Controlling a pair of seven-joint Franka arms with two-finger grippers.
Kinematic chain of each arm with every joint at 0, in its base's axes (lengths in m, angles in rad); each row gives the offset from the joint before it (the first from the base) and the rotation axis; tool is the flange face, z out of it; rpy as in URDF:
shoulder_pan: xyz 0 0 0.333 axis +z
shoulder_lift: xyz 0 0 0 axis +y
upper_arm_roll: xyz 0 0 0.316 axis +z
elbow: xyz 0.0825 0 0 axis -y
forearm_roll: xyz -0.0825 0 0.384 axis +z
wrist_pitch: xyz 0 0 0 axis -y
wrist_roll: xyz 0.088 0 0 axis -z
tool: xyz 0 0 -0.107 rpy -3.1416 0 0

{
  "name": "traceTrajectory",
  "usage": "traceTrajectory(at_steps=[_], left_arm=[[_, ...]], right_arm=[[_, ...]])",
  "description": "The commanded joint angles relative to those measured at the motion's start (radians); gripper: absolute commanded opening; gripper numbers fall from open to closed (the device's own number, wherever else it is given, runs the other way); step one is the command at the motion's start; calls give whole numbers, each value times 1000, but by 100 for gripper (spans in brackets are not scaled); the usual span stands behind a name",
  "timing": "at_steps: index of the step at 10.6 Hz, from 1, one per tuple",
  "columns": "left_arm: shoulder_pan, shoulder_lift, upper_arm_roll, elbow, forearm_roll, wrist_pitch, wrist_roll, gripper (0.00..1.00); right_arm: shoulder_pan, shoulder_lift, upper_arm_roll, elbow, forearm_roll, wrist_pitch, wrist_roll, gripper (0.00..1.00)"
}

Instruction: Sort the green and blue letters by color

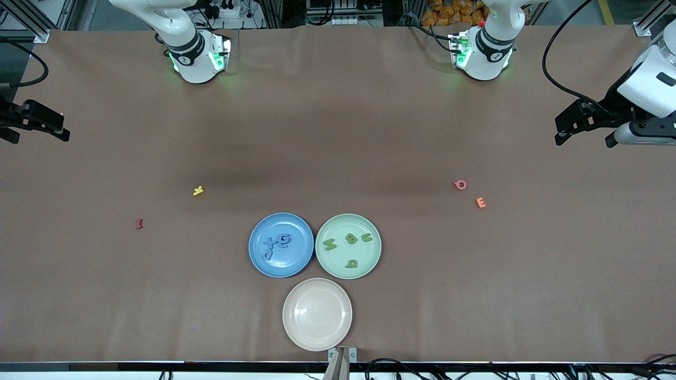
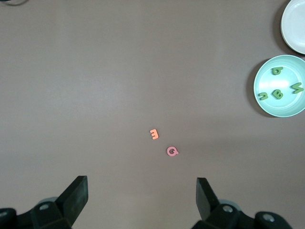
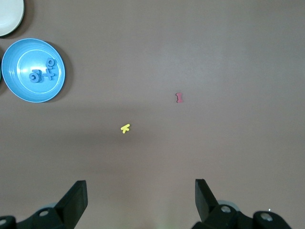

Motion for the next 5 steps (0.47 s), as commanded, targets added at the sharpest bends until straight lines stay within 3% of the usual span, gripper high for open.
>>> traceTrajectory(at_steps=[1,5], left_arm=[[-2,-4,-7,15,23,-23,-15,100],[-4,-5,-7,15,20,-23,-15,100]], right_arm=[[-18,1,17,-21,-7,30,11,100],[-13,9,17,-16,-2,39,17,100]])
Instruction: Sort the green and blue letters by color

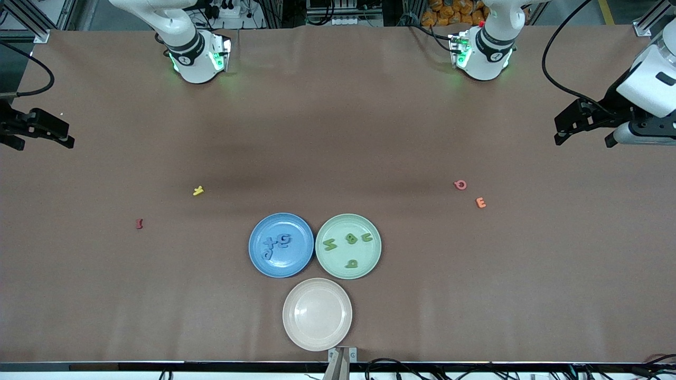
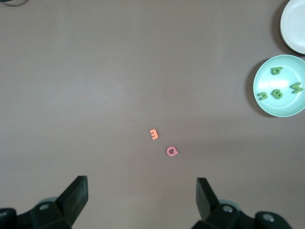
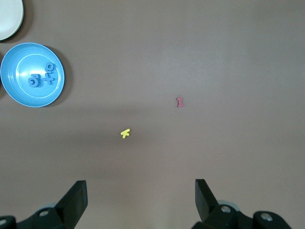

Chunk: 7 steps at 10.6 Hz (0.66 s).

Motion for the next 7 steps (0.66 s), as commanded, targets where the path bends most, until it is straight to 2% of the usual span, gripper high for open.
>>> traceTrajectory(at_steps=[1,7], left_arm=[[-3,-5,-5,14,20,-22,-15,100],[-2,-5,-5,14,16,-22,-15,100]], right_arm=[[-15,-1,14,0,-13,-3,4,100],[-21,2,2,-9,-3,-18,-10,100]])
